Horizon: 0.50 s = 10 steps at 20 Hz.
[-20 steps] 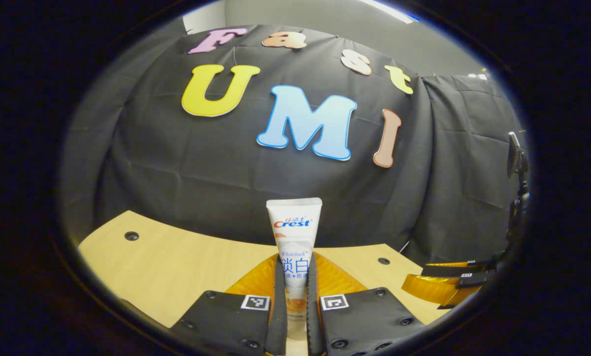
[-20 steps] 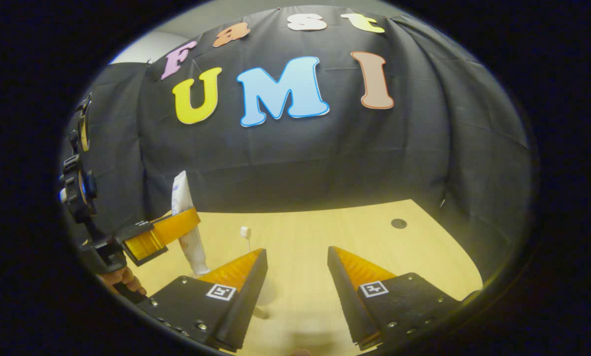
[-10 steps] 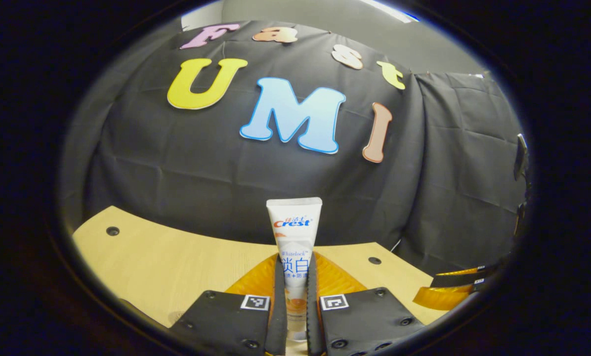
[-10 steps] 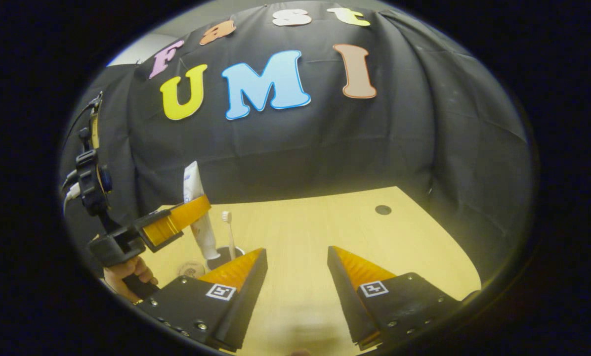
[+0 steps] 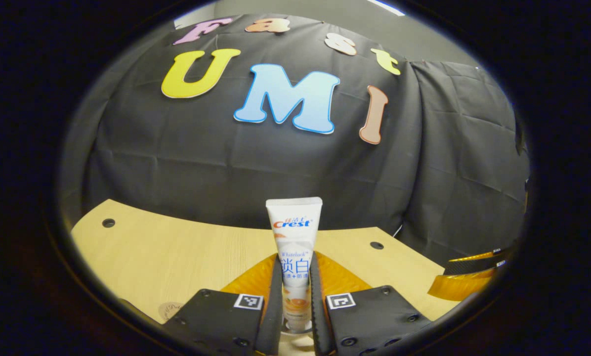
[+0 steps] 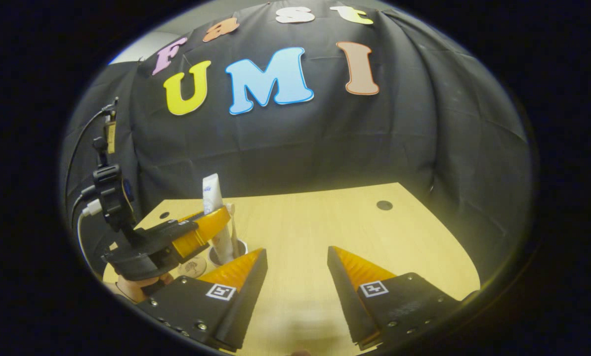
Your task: Put the toothbrush and toothpaste on the desktop into the cup, then pick up the cup and place it on the coaster on the desktop.
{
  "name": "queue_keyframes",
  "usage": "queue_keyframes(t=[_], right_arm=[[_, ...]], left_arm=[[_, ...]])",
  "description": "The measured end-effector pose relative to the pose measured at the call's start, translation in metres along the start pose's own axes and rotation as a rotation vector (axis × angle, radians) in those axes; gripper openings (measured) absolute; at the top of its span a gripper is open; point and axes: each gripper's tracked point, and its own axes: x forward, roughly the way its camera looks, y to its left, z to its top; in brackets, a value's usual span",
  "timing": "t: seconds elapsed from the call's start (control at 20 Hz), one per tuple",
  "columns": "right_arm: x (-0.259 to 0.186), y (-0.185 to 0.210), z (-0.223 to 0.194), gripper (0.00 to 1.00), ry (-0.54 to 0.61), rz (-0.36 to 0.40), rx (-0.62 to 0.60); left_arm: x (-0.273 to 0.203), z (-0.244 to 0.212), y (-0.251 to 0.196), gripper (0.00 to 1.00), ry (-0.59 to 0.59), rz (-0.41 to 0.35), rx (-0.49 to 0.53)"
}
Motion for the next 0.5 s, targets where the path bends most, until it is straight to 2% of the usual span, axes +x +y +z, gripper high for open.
queue_keyframes(t=[0.05, 0.15, 0.2, 0.25, 0.3, 0.35, 0.5], right_arm=[[-0.001, 0.001, 0.0, 0.76, 0.001, 0.002, -0.002], [-0.002, 0.003, 0.0, 0.76, 0.0, 0.006, -0.007], [-0.001, 0.004, -0.001, 0.76, 0.001, 0.008, -0.01], [-0.001, 0.007, -0.001, 0.76, 0.003, 0.013, -0.012], [-0.001, 0.009, -0.002, 0.76, 0.004, 0.016, -0.013], [-0.002, 0.011, -0.002, 0.76, 0.005, 0.018, -0.016], [-0.001, 0.017, -0.003, 0.76, 0.007, 0.028, -0.023]], left_arm=[[-0.001, -0.002, 0.001, 0.31, 0.006, 0.003, -0.002], [-0.004, -0.002, 0.001, 0.55, 0.016, 0.01, -0.005], [-0.007, 0.0, 0.002, 0.57, 0.013, 0.013, -0.009], [-0.008, 0.001, 0.003, 0.73, 0.009, 0.016, -0.011], [-0.011, 0.003, 0.005, 0.81, 0.005, 0.02, -0.01], [-0.012, 0.006, 0.006, 0.94, 0.002, 0.022, -0.009], [-0.018, 0.011, 0.007, 0.96, -0.007, 0.026, 0.0]])
